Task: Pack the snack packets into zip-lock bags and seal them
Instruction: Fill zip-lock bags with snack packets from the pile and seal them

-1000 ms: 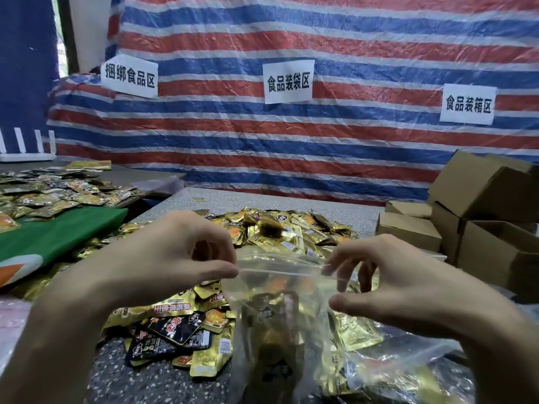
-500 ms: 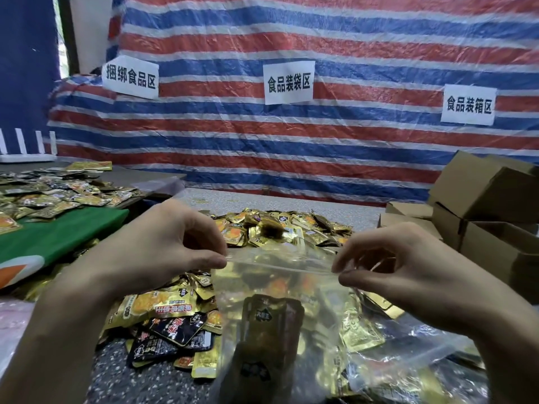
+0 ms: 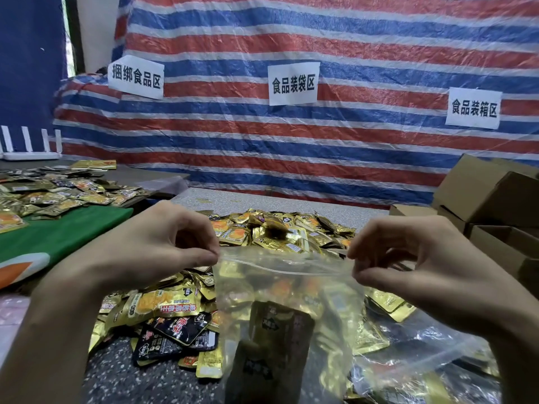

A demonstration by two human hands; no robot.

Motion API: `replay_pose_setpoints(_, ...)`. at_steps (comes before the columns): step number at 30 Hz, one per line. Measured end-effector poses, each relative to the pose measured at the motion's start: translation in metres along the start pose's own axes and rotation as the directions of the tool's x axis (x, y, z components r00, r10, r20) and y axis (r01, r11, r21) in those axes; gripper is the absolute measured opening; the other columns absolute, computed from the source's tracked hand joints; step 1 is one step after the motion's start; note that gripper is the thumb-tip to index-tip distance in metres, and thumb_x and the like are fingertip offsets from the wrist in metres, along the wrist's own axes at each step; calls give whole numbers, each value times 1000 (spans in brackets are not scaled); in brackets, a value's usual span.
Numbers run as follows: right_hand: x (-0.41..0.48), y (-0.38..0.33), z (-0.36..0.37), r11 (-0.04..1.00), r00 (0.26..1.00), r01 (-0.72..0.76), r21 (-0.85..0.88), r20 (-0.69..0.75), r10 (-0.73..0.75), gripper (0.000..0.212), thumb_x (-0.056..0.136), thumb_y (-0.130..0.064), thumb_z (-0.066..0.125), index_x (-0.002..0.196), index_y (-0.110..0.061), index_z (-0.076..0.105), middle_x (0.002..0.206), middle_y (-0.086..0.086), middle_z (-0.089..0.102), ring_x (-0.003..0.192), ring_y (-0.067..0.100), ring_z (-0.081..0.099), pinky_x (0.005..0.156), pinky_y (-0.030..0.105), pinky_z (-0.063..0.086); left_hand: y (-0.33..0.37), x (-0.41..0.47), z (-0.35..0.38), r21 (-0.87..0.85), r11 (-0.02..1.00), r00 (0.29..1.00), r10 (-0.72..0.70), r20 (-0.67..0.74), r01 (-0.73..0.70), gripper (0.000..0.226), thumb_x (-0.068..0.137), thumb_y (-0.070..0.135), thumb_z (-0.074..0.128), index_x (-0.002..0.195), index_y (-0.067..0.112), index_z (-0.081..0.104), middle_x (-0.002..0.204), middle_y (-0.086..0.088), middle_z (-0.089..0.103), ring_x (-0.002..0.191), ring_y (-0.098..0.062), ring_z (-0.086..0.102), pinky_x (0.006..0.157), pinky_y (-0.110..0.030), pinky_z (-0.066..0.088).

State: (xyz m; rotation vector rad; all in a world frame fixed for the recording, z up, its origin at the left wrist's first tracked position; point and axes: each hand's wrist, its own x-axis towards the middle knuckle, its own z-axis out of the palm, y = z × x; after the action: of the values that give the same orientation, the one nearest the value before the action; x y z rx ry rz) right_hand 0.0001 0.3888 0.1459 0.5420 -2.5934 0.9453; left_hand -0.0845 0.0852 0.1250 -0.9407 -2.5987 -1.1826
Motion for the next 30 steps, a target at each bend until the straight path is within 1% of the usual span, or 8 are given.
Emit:
replay_pose_setpoints(5, 1, -2, -1, 1000, 993, 12, 27, -115, -9, 30, 69, 12, 78, 71, -15, 67, 77, 6, 73, 65, 19, 68, 67, 40, 55, 0, 2, 2, -1, 999, 998, 51, -26, -51, 27, 82, 7, 76, 78, 33, 73, 79, 4, 73, 74, -14, 68, 69, -32, 58)
replay_pose_setpoints(8, 3, 2, 1, 997, 996, -80, -14, -47, 79, 28, 74, 6, 77, 81, -18, 65, 80, 2, 72, 72, 22, 67, 70, 43, 56, 0, 6, 7, 39, 998, 999, 48, 2, -48, 24, 84, 7, 74, 77, 29, 72, 80, 5, 72, 77, -14, 68, 74, -37, 58)
replay_pose_setpoints(11, -2, 6, -2, 977, 978, -165, -133, 104, 179, 27, 79, -33, 76, 103, -40, 63, 99, -14, 68, 95, 4, 63, 86, 36, 54, 5, 8, 15, 34, 996, 996, 83, 45, -84, 19, 85, 9, 73, 75, 26, 71, 81, 8, 72, 78, -12, 68, 75, -35, 58)
replay_pose_setpoints(14, -4, -5, 2, 973, 996, -7, -232, 81, 27, 49, 72, -69, 60, 117, -51, 57, 127, -36, 52, 123, -14, 46, 101, 19, 41, 14, 10, 24, 57, 982, 980, 177, 85, -182, 15, 87, 15, 71, 79, 27, 69, 85, 14, 70, 80, -8, 66, 73, -24, 55)
replay_pose_setpoints(17, 0, -20, 21, 966, 989, 136, -221, -19, -143, 44, 80, -62, 62, 119, -42, 62, 130, -34, 51, 126, -15, 42, 102, 6, 34, 25, 8, 29, 88, 958, 960, 266, 83, -273, 8, 86, 23, 67, 79, 27, 68, 81, 14, 68, 80, -9, 64, 70, -23, 53)
replay_pose_setpoints(22, 9, -27, 51, 939, 988, 153, -308, 39, -148, 26, 89, -49, 61, 110, -35, 66, 108, -23, 64, 106, -2, 56, 93, 34, 47, 38, 3, 33, 125, 920, 928, 366, 72, -372, 7, 79, 22, 66, 78, 29, 67, 71, 14, 65, 73, -9, 63, 62, -22, 49)
replay_pose_setpoints(25, 12, -28, 56, 954, 987, 163, -251, 30, -160, 10, 89, -38, 64, 95, -31, 69, 91, -19, 68, 91, 2, 61, 81, 37, 50, 37, 4, 34, 134, 917, 927, 372, 51, -375, 6, 79, 20, 66, 78, 25, 70, 70, 14, 66, 72, -8, 63, 61, -19, 47)
replay_pose_setpoints(30, 11, -30, 60, 960, 988, 144, -239, -25, -154, 17, 77, -41, 56, 87, -32, 66, 81, -16, 66, 80, 5, 60, 69, 39, 50, 33, 6, 34, 119, 915, 922, 378, 88, -386, 2, 82, 25, 68, 81, 25, 69, 71, 14, 64, 71, -8, 61, 62, -15, 42)
